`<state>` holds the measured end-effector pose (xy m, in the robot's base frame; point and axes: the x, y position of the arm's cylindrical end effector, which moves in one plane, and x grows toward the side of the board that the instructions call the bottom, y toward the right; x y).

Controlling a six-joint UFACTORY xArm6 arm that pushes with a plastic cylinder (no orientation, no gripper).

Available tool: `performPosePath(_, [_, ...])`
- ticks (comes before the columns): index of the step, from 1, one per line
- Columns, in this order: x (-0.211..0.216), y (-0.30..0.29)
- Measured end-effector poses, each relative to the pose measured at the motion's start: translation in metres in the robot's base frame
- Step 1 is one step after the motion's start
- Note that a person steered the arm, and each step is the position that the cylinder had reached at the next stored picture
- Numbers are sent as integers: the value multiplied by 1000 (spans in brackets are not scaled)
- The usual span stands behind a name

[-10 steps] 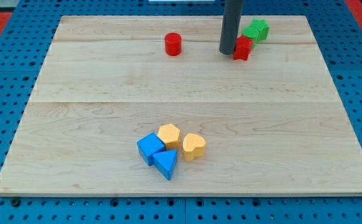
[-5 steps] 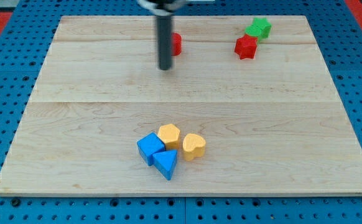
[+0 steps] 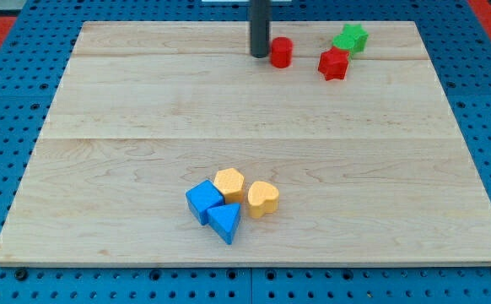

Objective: Push the red blocks into the green circle

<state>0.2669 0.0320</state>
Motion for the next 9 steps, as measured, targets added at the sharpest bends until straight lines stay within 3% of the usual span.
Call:
performPosePath(2, [1, 3])
performPosePath(4, [100, 6])
performPosePath(6, [13, 2])
performPosePath(9, [16, 68])
